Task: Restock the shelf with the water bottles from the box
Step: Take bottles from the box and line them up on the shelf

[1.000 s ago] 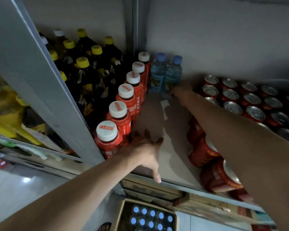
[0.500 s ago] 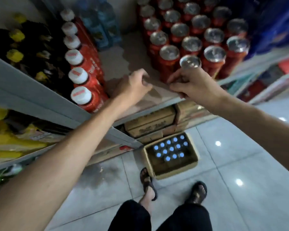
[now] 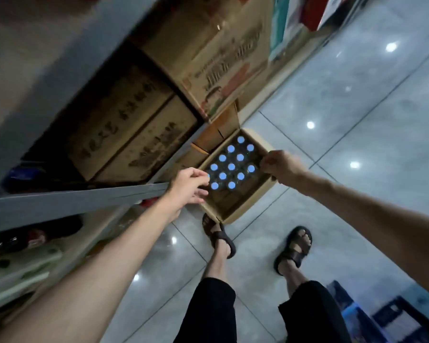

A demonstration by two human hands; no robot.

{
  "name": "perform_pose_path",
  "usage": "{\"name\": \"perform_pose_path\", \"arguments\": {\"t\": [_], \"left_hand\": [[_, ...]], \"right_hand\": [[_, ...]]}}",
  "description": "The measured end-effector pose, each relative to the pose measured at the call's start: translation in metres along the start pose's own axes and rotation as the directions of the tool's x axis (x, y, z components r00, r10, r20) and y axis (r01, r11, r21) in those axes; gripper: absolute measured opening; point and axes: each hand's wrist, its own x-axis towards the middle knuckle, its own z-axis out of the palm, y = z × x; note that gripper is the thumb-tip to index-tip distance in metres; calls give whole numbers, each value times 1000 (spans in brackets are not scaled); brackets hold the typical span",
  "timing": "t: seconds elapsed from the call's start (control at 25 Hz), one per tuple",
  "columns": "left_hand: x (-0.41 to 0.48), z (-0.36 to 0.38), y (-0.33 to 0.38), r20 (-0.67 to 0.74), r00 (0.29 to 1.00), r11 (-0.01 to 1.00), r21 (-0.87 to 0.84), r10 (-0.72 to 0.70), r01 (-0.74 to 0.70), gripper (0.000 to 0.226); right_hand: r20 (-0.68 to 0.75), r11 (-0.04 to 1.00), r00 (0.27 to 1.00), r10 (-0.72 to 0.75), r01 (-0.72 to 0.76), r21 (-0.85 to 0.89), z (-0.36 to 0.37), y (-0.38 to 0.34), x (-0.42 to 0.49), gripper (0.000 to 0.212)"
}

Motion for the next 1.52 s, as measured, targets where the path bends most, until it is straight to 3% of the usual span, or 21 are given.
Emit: {"name": "perform_pose_path", "arguments": {"t": [0.12,0.24,0.32,0.4,0.56,0.72,0.8,0.92,1.04,1.12,1.24,1.36,1.52], "left_hand": [[84,46,-70,-71,981,983,-27,-181,179,31],[164,79,-123,-79,912,884,-293,-401,364,6],[219,97,-160,-64,886,844,-342,-459,413,8],[263,111,-191,-54,888,841,-350,-457,412,12],[306,126,-209,-56,917,856,-384,-396,346,35],[326,126,-212,-220,922,926,-281,-320,254,45],[325,116,-220,-261,915,945,-196,-307,261,55],[311,101,-234,-223,948,966,74,-227,248,57],[281,94,-218,-33,999,969,246,2,6,72],[247,91,-186,125,981,921,344,149,-184,96],[186,82,-128,290,931,866,381,221,-324,119],[100,64,-53,348,898,819,407,271,-405,95],[-17,22,30,304,891,838,333,338,-432,74]], "right_hand": [[38,998,998,43,-41,-51,67,77,54,29],[26,955,994,-110,113,-274,141,138,122,23],[14,909,980,-201,191,-370,196,163,163,34],[-11,854,966,-256,221,-471,243,177,192,45],[-5,774,948,-319,257,-579,299,199,226,44],[10,782,941,-339,287,-553,306,199,243,45],[5,787,921,-388,335,-518,303,196,241,42],[-31,864,916,-401,366,-345,283,190,220,29],[-87,953,950,-301,296,-68,241,179,181,27],[-101,967,965,-241,248,58,200,161,146,29],[-38,960,970,-241,244,141,125,107,90,25],[11,936,958,-286,277,220,44,31,28,10],[-284,931,927,-245,307,196,-36,-72,-67,19]]}}
